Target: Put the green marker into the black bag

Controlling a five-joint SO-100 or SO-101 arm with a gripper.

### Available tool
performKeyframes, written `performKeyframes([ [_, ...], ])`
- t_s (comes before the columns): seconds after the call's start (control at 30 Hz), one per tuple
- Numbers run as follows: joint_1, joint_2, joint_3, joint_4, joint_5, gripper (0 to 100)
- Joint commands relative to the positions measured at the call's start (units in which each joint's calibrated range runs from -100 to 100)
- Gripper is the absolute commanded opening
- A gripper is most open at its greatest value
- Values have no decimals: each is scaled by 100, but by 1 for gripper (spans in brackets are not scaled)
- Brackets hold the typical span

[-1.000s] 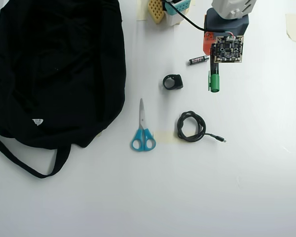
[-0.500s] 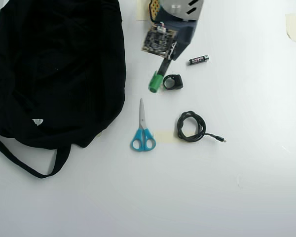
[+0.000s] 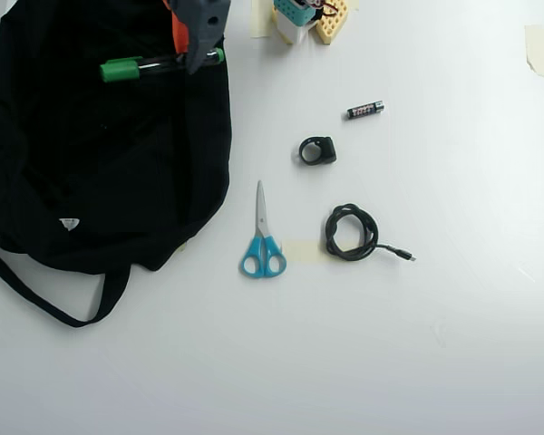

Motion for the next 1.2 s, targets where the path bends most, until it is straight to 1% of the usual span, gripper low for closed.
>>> performKeyframes([
  [0.0,412,279,-172,-418,26,2],
  [0.07,464,877,-208,-875,0,2],
  [0.17,786,1706,-181,-2020,-11,2],
  [0.23,1212,2445,-190,-2279,21,2],
  [0.33,1250,2694,-262,-2520,26,3],
  [0.37,1257,2694,-226,-2520,26,9],
  [0.43,1175,2694,-181,-2451,26,28],
  [0.47,1175,2686,-181,-2425,26,32],
  [0.5,1070,2578,-172,-2210,-5,33],
  [0.57,420,2437,-459,-1572,-26,32],
  [0.6,-179,2096,-603,-1314,-26,22],
  [0.63,-598,1482,-639,-1150,-53,7],
  [0.67,-927,752,-585,-1064,-210,2],
  [0.7,-1181,271,-522,-1038,-210,2],
  [0.73,-1772,-352,-450,-978,-220,2],
  [0.8,-2916,-1065,-46,-918,-247,2],
  [0.83,-3477,-1447,232,-943,-414,2],
  [0.9,-3941,-1928,1257,-849,52,2],
  [0.93,-4068,-2177,1877,-943,141,2],
  [1.03,-4255,-2601,2622,-1167,189,2],
  [1.17,-4592,-3173,3467,-1202,199,2],
])
